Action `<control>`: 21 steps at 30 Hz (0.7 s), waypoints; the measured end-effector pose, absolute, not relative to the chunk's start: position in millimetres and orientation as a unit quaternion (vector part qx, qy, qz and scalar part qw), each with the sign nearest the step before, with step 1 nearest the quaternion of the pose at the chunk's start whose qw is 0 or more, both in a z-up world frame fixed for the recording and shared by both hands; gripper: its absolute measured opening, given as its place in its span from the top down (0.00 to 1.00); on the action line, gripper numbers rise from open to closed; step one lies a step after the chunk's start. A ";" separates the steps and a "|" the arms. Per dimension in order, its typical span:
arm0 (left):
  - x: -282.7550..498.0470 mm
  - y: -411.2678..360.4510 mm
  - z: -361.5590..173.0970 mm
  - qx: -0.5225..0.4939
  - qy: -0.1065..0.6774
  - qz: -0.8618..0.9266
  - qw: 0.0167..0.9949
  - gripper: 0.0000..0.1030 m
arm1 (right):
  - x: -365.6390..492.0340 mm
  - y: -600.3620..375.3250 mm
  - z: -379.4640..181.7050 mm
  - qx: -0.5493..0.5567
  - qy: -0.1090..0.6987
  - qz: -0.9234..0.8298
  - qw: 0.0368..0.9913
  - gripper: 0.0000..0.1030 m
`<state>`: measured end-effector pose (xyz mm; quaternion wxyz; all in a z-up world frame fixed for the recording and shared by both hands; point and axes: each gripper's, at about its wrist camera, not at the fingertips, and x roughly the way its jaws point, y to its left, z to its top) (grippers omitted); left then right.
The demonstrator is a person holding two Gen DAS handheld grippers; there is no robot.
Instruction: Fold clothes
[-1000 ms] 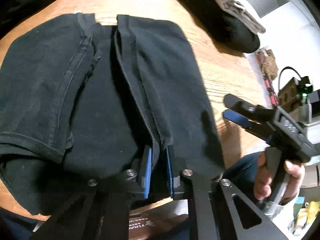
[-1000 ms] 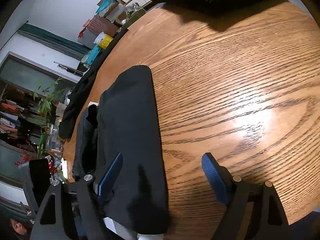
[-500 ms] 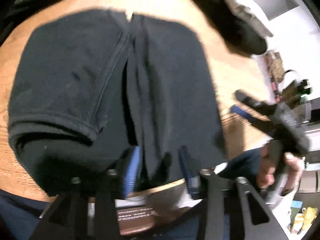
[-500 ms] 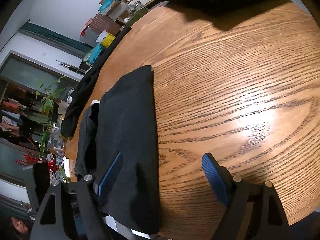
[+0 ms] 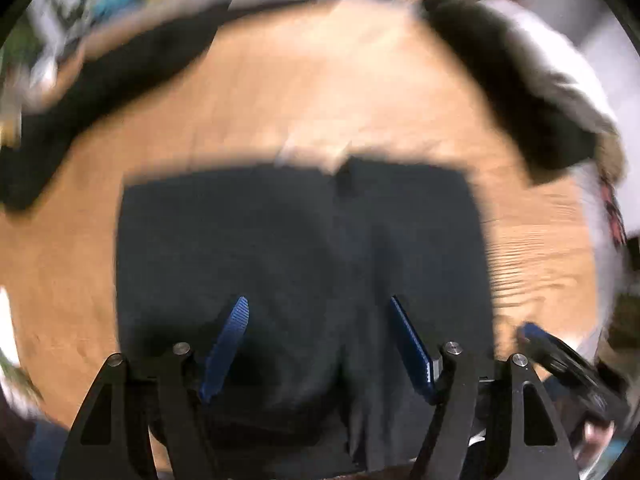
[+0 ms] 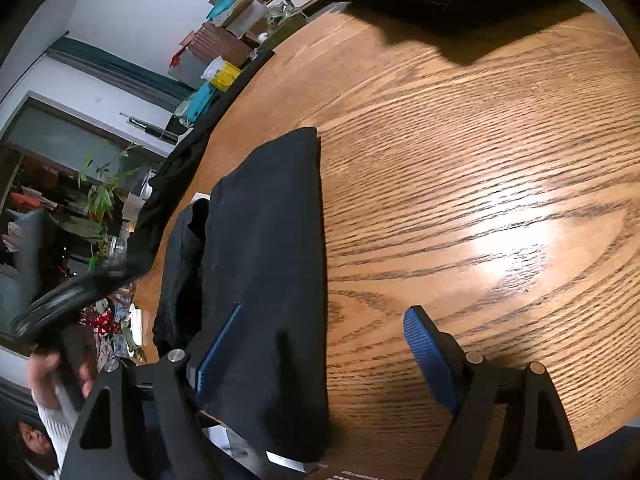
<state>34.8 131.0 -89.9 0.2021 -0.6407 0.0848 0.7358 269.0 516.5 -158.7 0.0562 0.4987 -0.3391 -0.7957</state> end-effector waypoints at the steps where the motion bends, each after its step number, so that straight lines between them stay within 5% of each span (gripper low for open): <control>1: 31.6 128.6 -102.7 -0.647 0.090 0.733 0.192 0.30 | 269.6 517.1 -158.6 0.498 -0.340 -0.796 0.056 0.18; 7: 38.9 102.4 -57.3 -0.622 0.004 0.732 0.279 0.30 | 269.9 524.7 -163.0 0.500 -0.363 -0.783 0.072 0.18; 10: 34.5 73.4 -20.3 -0.596 -0.047 0.742 0.305 0.28 | 266.5 525.4 -170.4 0.512 -0.372 -0.770 0.082 0.27; 16: -4.9 -1.8 -16.4 -0.596 -0.084 0.768 0.220 0.26 | 258.0 505.5 -183.4 0.527 -0.382 -0.750 0.116 0.66; 18: -15.1 -23.8 -25.4 -0.604 -0.113 0.764 0.198 0.26 | 253.3 491.6 -184.4 0.541 -0.355 -0.752 0.122 0.88; 21: -11.5 -46.2 -41.4 -0.610 -0.162 0.752 0.192 0.26 | 249.1 466.5 -171.5 0.556 -0.255 -0.784 0.102 0.91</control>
